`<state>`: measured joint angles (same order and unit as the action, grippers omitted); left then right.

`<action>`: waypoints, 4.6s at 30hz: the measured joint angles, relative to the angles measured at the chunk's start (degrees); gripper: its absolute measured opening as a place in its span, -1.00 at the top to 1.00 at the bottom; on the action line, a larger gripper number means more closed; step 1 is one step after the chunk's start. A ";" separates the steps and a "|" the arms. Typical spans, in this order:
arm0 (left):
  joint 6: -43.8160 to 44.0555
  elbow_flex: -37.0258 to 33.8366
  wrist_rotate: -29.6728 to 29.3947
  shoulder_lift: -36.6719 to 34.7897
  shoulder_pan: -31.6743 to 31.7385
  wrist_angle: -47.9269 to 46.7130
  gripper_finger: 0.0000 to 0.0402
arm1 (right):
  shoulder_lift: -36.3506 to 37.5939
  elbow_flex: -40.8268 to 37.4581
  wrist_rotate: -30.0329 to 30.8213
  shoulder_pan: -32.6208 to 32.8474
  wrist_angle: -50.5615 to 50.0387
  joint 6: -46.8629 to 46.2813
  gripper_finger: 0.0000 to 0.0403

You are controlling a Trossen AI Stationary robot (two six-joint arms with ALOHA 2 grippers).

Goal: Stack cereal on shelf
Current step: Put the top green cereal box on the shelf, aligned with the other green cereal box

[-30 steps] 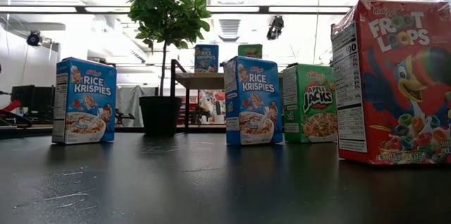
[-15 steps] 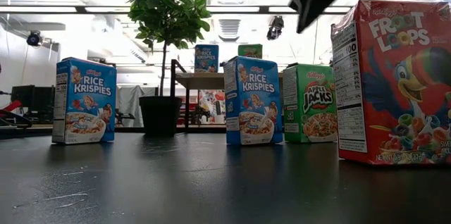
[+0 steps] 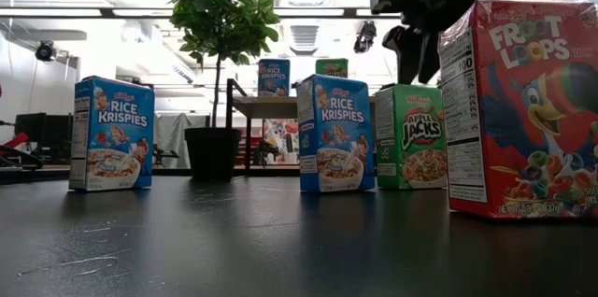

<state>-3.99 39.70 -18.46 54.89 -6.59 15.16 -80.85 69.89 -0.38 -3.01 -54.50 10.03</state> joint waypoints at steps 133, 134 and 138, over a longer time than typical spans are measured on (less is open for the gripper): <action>-2.52 0.66 -0.04 1.75 -0.33 2.19 0.08 | -6.14 25.84 1.88 -32.37 -9.19 -0.06 0.96; -2.51 0.66 -0.04 1.75 -0.33 2.20 0.08 | -5.20 23.90 1.89 -32.53 -6.23 -0.18 0.96; -2.51 0.66 -0.04 1.73 -0.33 2.96 0.08 | -2.17 15.05 1.92 -33.01 8.45 -1.16 0.96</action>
<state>-6.50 40.36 -18.50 56.62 -6.92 18.12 -83.01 84.94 1.54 -36.02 -46.05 8.88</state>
